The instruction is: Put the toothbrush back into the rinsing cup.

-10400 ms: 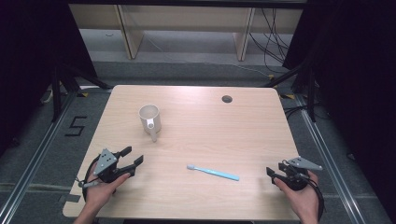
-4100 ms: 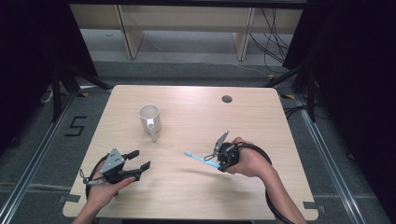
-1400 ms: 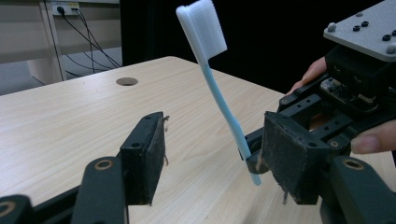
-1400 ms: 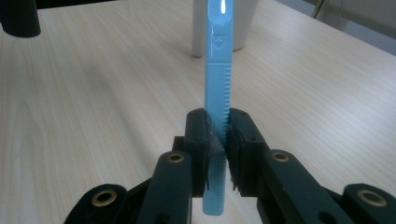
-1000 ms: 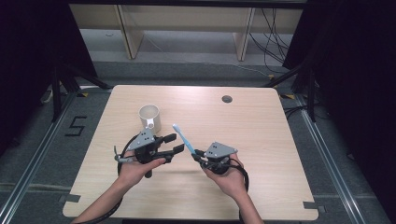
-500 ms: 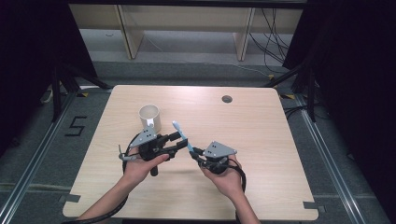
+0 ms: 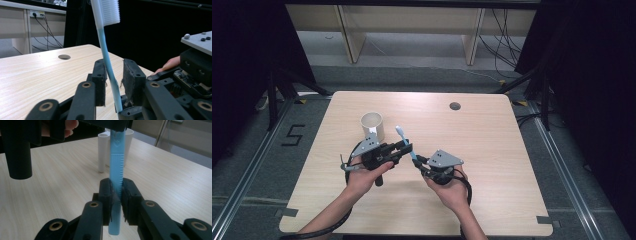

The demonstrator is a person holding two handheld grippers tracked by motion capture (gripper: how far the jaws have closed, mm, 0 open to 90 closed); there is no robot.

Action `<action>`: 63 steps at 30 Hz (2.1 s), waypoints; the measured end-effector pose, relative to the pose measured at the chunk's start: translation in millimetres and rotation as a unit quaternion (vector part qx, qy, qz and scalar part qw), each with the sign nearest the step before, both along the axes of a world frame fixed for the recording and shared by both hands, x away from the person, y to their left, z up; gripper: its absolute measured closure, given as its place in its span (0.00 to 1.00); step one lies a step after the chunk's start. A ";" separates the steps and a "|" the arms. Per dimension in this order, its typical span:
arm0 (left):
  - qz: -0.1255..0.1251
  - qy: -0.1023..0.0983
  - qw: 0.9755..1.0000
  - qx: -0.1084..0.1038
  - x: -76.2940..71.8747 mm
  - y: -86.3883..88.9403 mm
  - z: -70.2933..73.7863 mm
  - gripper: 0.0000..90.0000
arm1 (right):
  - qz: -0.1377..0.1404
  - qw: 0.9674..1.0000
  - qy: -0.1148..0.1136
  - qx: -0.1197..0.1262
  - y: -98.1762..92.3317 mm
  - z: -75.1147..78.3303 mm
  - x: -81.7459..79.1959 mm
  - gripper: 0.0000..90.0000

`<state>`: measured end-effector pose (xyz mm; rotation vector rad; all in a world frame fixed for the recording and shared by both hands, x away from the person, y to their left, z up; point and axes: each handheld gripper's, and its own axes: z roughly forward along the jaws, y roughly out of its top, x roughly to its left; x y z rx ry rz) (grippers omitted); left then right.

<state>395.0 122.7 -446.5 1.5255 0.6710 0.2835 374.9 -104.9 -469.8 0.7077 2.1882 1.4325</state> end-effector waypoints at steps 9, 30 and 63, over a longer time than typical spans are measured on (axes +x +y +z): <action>0.005 0.005 1.000 -0.006 2.7 -0.8 -1.2 0.85 | -0.007 1.000 0.009 0.004 3.8 -0.7 -0.1 0.88; 0.010 -0.008 1.000 -0.007 2.4 -2.4 3.2 0.87 | -0.025 0.999 0.001 0.027 6.5 5.3 -0.6 0.88; 0.035 -0.033 0.998 0.034 5.5 19.0 11.7 0.93 | -0.059 0.998 0.022 0.014 -29.8 -2.1 -4.7 0.57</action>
